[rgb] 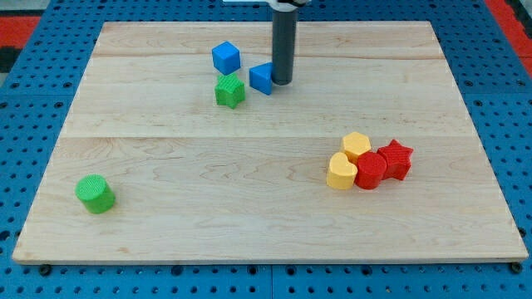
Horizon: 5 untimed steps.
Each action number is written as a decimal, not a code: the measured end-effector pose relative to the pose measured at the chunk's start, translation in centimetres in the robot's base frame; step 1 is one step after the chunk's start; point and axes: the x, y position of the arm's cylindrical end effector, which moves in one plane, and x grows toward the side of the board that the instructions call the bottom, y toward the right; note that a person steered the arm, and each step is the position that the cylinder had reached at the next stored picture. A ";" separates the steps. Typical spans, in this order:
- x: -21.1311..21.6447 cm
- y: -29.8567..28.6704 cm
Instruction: Move the blue cube closer to the green star and blue triangle
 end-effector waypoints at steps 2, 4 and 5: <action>-1.7 -3.9; -5.2 -2.6; -9.4 -2.3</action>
